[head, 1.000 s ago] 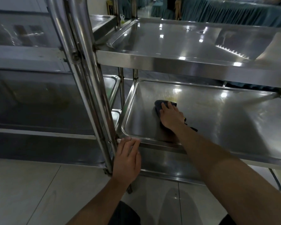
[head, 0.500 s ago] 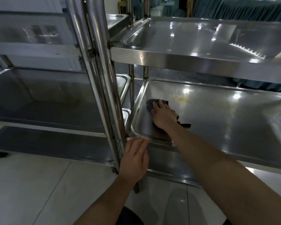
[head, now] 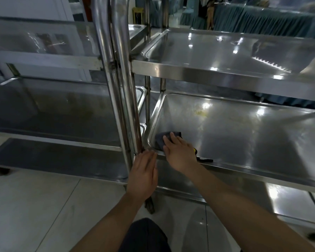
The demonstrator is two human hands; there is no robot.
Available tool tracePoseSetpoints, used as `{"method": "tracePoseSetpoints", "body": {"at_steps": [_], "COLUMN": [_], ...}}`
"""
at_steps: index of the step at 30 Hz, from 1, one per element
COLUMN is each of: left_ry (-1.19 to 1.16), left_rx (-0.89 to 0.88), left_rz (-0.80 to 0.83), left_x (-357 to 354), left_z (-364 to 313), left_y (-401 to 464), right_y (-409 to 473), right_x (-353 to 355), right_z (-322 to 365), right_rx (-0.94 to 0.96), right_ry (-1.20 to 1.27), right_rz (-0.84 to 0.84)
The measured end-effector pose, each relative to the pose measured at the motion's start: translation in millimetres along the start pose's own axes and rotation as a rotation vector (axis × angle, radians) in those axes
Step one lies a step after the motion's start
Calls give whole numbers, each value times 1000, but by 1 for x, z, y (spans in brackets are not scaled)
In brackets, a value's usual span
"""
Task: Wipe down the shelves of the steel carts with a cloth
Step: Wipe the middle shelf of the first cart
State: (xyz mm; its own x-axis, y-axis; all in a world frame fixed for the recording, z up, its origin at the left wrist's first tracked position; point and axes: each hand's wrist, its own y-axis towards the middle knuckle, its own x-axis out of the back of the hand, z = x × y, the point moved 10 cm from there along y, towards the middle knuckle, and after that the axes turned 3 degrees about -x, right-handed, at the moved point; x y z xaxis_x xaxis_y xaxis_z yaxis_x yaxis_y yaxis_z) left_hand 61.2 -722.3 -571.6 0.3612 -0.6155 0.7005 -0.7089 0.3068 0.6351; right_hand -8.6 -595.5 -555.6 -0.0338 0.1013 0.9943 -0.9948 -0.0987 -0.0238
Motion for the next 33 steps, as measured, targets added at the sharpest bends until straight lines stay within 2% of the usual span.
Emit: {"method": "tracePoseSetpoints", "body": {"at_steps": [4,8,13,21,27,33], "left_ry": [8,16,15,30,27,-14], "left_rx": [16,-30,3,18,-12,-95], "left_rz": [2,-29,-37,-45,-143,-222], "left_x": [-1,-1,-4,-3,-2,-2], "left_z": [2,-2,3,6,6,10], "left_y": [3,-1,-2,-6,-9,-12], "right_y": [17,56,112,167,160,123], "right_x": [2,8,11,17,16,4], "right_z": [3,-10,-23,-26,-15,1], "right_rx": [28,-27,-81,-160,-52,77], "right_ry": [28,43,64,80,29,7], "right_rz": [47,55,63,-21,-76,-48]}}
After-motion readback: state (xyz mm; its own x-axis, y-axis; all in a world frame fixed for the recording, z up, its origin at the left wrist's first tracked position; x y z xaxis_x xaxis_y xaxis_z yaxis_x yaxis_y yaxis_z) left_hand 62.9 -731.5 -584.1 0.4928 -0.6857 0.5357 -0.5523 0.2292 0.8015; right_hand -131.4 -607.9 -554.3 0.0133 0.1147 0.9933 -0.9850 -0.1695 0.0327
